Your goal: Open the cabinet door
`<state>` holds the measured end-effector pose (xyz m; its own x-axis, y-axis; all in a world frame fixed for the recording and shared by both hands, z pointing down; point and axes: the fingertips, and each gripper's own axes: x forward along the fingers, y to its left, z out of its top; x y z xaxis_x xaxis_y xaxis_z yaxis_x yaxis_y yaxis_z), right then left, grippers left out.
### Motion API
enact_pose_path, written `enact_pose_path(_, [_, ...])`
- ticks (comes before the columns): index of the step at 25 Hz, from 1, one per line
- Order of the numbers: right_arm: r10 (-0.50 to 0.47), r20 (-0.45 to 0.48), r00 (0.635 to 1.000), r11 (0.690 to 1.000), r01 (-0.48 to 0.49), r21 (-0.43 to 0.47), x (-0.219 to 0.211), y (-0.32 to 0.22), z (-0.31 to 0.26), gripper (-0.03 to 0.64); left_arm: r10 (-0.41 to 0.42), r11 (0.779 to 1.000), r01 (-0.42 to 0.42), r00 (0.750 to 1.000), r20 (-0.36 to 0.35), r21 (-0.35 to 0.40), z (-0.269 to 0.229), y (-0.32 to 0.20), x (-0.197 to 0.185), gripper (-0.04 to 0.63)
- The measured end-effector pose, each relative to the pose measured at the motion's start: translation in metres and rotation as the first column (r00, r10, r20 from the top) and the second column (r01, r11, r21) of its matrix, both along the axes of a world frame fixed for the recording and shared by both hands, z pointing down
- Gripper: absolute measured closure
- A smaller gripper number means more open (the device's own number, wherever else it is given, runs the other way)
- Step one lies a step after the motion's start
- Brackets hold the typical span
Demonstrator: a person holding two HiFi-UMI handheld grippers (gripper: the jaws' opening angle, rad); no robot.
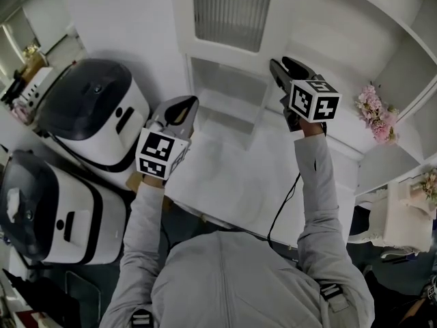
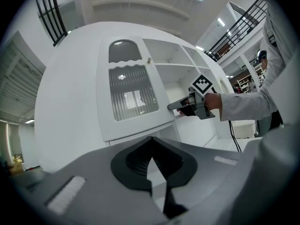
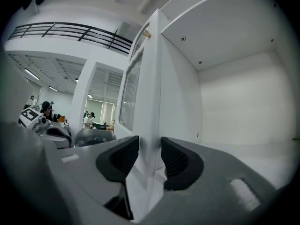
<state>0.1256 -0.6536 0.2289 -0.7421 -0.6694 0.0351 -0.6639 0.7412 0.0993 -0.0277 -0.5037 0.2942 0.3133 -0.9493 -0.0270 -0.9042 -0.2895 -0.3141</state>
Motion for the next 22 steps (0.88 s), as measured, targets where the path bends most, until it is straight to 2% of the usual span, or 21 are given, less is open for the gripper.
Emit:
enact_pose_path(7, [0.004,-0.013,1.0,1.0,-0.004,0.004,-0.004,0.009,0.001,0.443,0.013,1.0,-0.014,1.0,-0.009,-0.025,0.006,-0.002,0.002,0.578])
enact_pose_path(19, [0.037,0.004,0.999,0.999,-0.037,-0.024,-0.007,0.012,0.003,0.434,0.037,0.999,-0.037,0.999,-0.022,-0.007,-0.004,-0.008,-0.002,0.578])
enact_pose_path(22, [0.031,0.003,1.0,0.999,-0.031,-0.016,-0.01,0.014,0.005,0.39,0.044,0.999,-0.044,0.999,-0.022,-0.007,-0.004,-0.012,-0.004,0.578])
